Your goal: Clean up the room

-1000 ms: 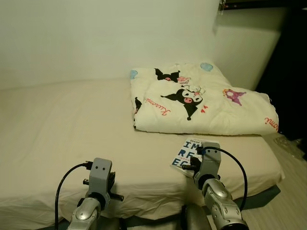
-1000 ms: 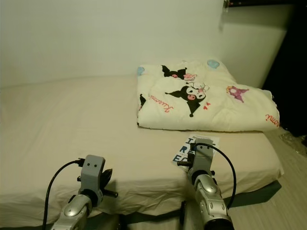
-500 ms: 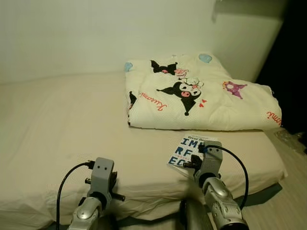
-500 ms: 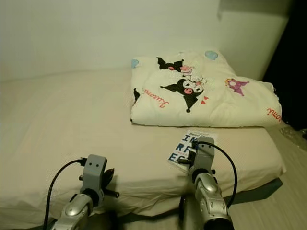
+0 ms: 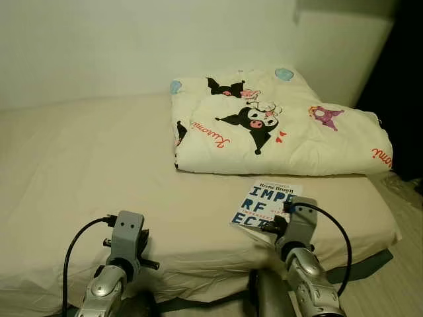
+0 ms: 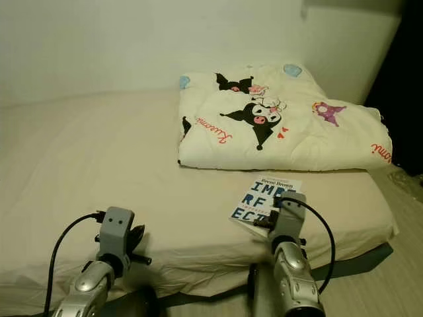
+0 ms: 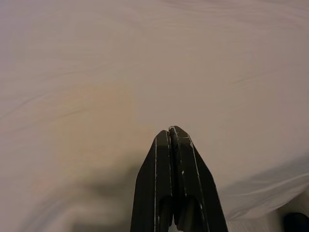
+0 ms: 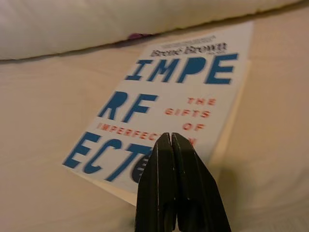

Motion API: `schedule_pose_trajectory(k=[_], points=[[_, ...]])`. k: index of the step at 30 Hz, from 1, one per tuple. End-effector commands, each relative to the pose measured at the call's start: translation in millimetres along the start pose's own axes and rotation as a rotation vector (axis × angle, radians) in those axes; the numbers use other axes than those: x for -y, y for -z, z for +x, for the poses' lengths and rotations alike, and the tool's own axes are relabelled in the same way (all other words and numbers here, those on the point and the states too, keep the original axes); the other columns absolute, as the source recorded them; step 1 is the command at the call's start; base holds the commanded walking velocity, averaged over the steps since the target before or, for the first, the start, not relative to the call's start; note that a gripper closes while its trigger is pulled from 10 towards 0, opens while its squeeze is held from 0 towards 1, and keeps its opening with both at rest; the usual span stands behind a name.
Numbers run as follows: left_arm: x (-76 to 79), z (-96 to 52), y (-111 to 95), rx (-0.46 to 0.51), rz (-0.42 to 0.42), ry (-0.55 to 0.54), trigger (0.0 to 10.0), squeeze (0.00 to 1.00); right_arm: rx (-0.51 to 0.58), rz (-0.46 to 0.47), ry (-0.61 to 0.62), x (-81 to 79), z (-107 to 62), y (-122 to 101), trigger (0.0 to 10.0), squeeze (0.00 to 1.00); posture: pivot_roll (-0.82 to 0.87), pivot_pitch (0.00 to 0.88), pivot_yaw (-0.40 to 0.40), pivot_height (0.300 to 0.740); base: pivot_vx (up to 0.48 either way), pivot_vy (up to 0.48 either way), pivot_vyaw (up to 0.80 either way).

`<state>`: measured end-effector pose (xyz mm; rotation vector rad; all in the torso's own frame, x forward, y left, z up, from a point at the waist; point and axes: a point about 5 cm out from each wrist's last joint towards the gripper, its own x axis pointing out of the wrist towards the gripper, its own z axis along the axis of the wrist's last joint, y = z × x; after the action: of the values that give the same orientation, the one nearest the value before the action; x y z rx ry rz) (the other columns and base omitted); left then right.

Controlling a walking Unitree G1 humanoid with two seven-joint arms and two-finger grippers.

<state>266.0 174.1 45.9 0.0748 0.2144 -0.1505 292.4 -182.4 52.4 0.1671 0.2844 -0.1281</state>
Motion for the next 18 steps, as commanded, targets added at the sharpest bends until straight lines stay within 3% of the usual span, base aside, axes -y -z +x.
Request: schedule_pose_trajectory(k=[1, 2, 3, 12, 18], points=[[-3.1, -4.2, 5.8, -0.017, 0.019, 0.010, 10.0, 0.00, 0.010, 0.049, 0.028, 2.9, -4.0, 2.3, 10.0, 0.00, -0.08, 0.139, 0.067, 0.550, 0.000, 0.000, 0.00], [-0.8, -4.7, 5.9, -0.015, 0.023, 0.025, 10.0, 0.00, 0.023, 0.084, 0.057, 6.5, -6.3, 1.1, 10.0, 0.62, -0.08, 0.143, 0.068, 0.550, 0.000, 0.000, 0.00], [1.0, -5.3, 5.9, -0.013, 0.023, 0.035, 10.0, 0.00, 0.024, 0.111, 0.075, 9.1, -7.7, 0.5, 10.0, 1.00, -0.09, 0.145, 0.070, 0.550, 0.000, 0.000, 0.00], [6.1, -4.6, 3.4, 0.002, 0.011, 0.072, 10.0, 0.00, 0.025, 0.281, 0.096, 15.5, -9.5, -0.7, 10.0, 1.00, -0.10, 0.153, 0.087, 0.550, 0.000, 0.000, 0.00], [13.1, -1.8, 3.1, -0.003, 0.021, 0.106, 10.0, 0.00, -0.019, 0.297, 0.129, 25.2, -11.7, 8.8, 10.0, 1.00, -0.11, 0.159, 0.105, 0.550, 0.000, 0.000, 0.00]])
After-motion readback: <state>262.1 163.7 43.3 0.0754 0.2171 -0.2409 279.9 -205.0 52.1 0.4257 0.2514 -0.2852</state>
